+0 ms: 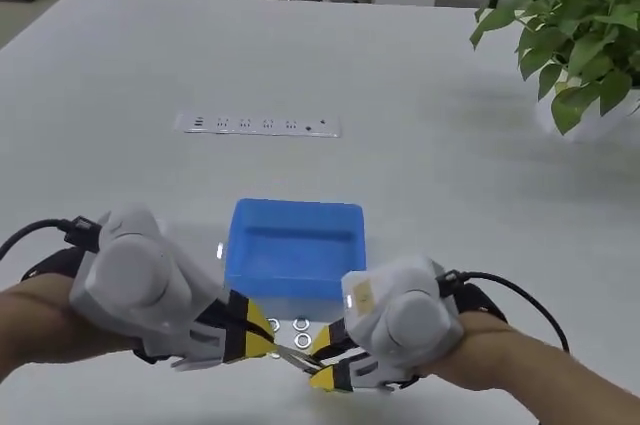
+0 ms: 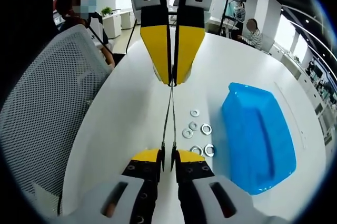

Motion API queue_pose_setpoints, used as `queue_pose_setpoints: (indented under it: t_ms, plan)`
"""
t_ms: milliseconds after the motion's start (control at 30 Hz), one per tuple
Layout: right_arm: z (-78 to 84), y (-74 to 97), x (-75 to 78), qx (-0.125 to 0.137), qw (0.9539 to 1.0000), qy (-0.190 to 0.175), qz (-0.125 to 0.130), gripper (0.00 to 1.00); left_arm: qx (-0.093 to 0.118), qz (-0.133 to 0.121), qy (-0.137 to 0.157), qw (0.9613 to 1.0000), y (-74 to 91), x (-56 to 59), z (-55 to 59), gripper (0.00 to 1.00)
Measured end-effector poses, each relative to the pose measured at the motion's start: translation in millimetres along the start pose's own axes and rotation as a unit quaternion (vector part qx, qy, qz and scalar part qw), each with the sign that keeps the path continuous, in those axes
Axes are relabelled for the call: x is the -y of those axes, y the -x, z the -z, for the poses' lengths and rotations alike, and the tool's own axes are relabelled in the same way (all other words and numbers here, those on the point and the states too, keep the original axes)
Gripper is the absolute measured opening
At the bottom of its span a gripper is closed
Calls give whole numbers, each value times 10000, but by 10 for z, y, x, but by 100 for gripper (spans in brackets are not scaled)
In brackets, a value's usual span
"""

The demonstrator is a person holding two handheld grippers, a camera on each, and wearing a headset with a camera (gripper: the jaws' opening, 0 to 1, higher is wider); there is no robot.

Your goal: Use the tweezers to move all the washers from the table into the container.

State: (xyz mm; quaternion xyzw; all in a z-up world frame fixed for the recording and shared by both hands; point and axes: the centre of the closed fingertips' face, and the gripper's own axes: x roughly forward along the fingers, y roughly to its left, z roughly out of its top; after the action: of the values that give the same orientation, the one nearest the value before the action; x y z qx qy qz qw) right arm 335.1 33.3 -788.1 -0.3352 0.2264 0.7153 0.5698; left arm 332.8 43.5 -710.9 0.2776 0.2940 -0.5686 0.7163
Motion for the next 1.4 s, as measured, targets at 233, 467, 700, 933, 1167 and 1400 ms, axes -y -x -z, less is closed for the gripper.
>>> queue_pose_setpoints:
  t_ms: [233,467,700,933,1167,1400]
  plan:
    - [-102,-24,-9,179,9998,-68,31,12,115,25,-98,9999,52,12,-109,5]
    - [-160,-45,-24,299,9994,-155,45,12,238,72,-212,9995,24,37,-212,5]
    - [-139,-38,-49,358,9990,-242,78,12,383,186,-317,9986,-49,79,-283,6]
    - [-125,-23,-45,356,9989,-270,108,12,597,233,-227,9977,-100,70,-339,6]
    - [-124,-12,-32,352,9989,-261,141,13,569,235,-230,9978,-88,52,-331,5]
    - [-118,13,-1,381,9986,-284,230,17,516,150,-235,9983,-33,-21,-284,5]
